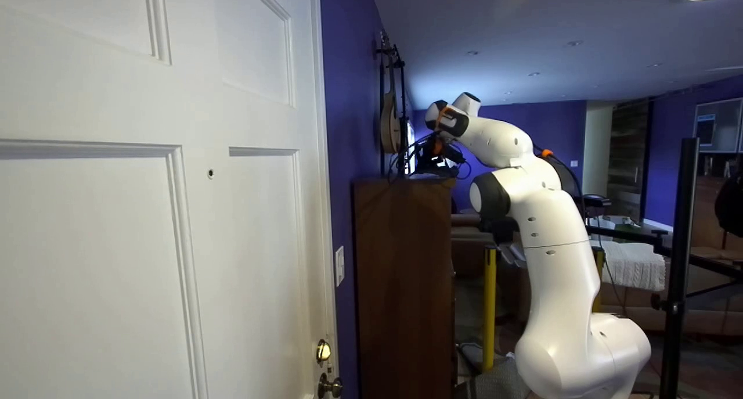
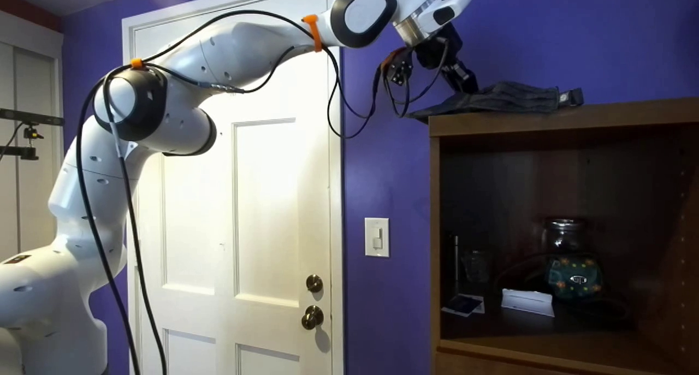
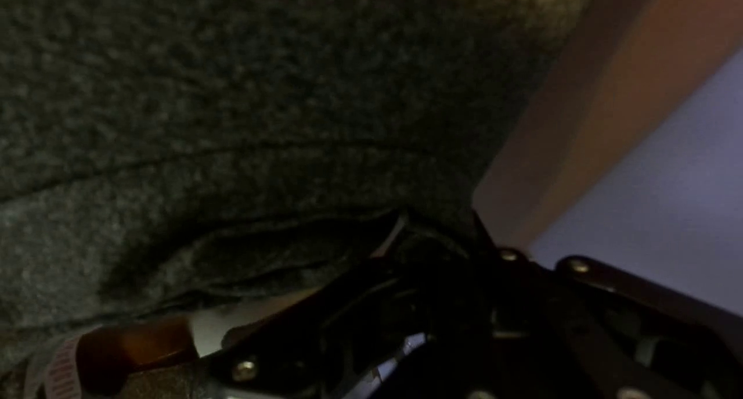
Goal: Remove the half cap from the cabinet top and hang it on the door coat hanging hook
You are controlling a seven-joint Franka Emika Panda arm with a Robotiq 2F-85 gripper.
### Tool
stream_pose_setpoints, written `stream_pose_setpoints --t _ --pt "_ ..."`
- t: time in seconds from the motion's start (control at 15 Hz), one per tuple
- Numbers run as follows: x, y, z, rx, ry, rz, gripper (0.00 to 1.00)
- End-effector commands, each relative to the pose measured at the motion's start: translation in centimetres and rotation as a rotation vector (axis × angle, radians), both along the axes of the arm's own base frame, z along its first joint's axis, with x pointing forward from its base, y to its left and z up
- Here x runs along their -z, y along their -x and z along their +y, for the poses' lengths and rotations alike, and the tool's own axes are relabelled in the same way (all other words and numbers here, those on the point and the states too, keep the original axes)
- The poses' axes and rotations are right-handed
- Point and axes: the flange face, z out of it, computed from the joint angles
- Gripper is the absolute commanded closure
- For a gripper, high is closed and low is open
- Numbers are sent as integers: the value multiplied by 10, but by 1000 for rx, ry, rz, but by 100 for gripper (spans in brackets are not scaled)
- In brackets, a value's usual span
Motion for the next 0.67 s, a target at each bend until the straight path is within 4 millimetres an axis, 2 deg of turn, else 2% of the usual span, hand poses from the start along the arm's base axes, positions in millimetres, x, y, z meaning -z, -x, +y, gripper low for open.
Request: stream_pose_setpoints --t 0.0,0.33,0.6 --pt "-20 10 25 -64 15 -8 99" --pt "-41 13 64 -127 30 -23 99" --pt "-38 -4 102 -227 -15 -13 99"
